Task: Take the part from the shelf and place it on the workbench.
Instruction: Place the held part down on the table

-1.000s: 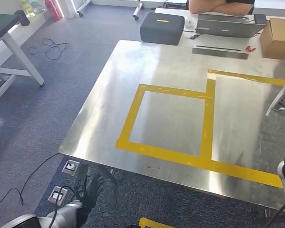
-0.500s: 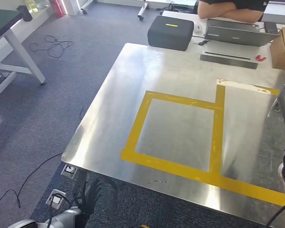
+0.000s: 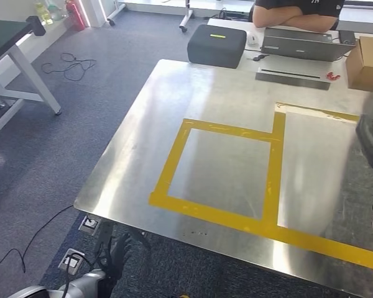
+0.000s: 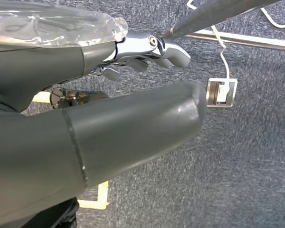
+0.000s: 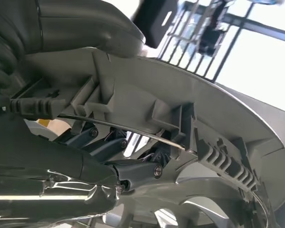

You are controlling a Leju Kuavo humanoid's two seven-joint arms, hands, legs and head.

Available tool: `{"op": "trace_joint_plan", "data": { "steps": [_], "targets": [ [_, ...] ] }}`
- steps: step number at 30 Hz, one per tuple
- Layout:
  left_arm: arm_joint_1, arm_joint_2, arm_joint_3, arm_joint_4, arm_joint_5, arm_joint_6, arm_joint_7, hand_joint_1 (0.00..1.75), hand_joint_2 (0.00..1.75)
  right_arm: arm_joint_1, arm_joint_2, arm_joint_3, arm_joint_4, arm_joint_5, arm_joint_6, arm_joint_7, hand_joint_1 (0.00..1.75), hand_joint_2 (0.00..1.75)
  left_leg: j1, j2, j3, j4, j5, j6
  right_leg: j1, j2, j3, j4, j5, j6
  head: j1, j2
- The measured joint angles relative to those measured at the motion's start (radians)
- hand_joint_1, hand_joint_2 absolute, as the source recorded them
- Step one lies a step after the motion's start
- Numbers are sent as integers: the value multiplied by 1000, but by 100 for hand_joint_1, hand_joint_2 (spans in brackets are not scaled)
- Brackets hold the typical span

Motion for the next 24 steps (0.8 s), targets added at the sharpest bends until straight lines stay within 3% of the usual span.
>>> {"op": "trace_joint_plan", "data": {
  "steps": [2, 5, 6, 14, 19, 24],
  "targets": [
    [0, 0, 0, 0, 0, 1, 0, 0, 0, -2, -4, 3, 2, 43, 11, 19, 175, 175, 1, 0, 0, -3, 5, -8, 1, 0, -2, 0, 1, -2, 0, 0],
    [1, 2, 0, 0, 5, 2, -13, 0, 0, -7, -45, 26, 12, 241, 94, 124, 175, 175, 4, 0, 1, -10, 18, -32, 4, 0, -4, 0, 3, -7, -2, 0],
    [2, 3, 0, 0, 7, 2, -18, 0, 0, -8, -60, 35, 16, 293, 120, 154, 175, 175, 5, 0, 1, -11, 17, -34, 5, -1, -4, 0, 3, -7, -2, 0],
    [6, 4, 0, 0, 6, 1, -26, 0, 0, -21, -109, 62, 20, 355, 173, 206, 175, 175, 5, 0, 1, -11, 13, -41, 5, 0, -3, -3, 1, -10, -2, 0],
    [5, 9, 0, 0, -11, -1, -43, 0, 0, -38, -177, 107, 21, 487, 362, 293, 175, 175, 5, 0, 1, -11, 13, -41, 5, 0, -1, -6, 1, -9, -2, 0],
    [5, 14, 0, 0, -26, -13, -50, 0, 0, -55, -230, 190, 34, 621, 518, 329, 175, 175, 5, -1, 0, -11, 13, -41, 5, -1, 1, -9, 1, -9, -2, 0]
  ]
}}
